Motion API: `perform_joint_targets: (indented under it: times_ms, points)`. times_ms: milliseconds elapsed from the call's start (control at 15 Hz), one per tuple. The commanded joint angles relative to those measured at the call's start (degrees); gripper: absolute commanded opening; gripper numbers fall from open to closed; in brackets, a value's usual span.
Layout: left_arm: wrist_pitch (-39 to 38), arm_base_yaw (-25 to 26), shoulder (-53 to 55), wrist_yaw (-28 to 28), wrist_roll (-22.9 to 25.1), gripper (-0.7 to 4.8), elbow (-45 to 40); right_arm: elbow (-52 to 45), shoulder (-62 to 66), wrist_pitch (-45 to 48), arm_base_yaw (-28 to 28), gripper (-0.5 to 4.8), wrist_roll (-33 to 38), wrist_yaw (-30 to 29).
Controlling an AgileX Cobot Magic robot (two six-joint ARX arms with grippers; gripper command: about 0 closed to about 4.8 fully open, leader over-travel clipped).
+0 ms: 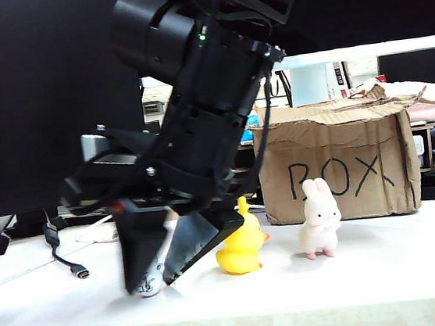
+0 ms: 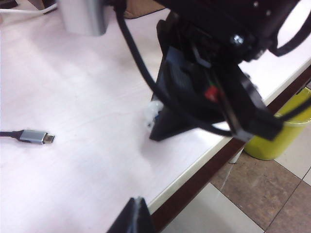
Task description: Put the doll that is least similar in size compared to the others into the paper box.
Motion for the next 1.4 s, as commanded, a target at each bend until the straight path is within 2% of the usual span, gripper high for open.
perform_joint_targets:
  times_ms: [67, 133, 266, 333, 532, 599, 798, 1197, 1397]
  points:
    - [0.4, 0.0, 0.0, 0.2, 0.0, -0.05, 0.1, -0.8, 0.9, -4.7, 0.1, 1.67, 0.6, -0.8]
    - [0.4, 0.0, 0.0, 0.2, 0.0, -0.05, 0.1, -0.8, 0.9, -4.6, 0.1, 1.37, 0.6, -0.8]
    - [0.4, 0.0, 0.0, 0.2, 0.0, -0.05, 0.1, -0.8, 0.9, -4.5, 0.1, 1.23, 0.6, -0.8]
    - [0.4, 0.0, 0.0, 0.2, 0.0, -0.05, 0.1, -0.8, 0.9, -4.2, 0.1, 0.89, 0.6, -0.8]
    - [0.4, 0.0, 0.0, 0.2, 0.0, -0.05, 0.1, -0.8, 0.9, -3.5, 0.1, 0.79, 0.6, -0.8]
    - [0.4, 0.0, 0.0, 0.2, 0.0, -0.05, 0.1, -0.8, 0.9, -3.5, 0.1, 0.50, 0.8, -0.8]
    - [0.4, 0.0, 0.0, 0.2, 0.0, -0.05, 0.1, 1.0, 0.9, -4.5, 0.1, 0.51, 0.8, -1.4]
    - [0.4, 0.1, 0.0, 0.2, 0.0, -0.05, 0.1, 13.1, -0.2, -11.2, 0.1, 0.51, 0.5, -1.4]
    - [0.3, 0.1, -1.5, 0.2, 0.0, -0.05, 0.1, 18.9, -2.7, -13.0, -1.0, 0.51, -3.3, 1.4]
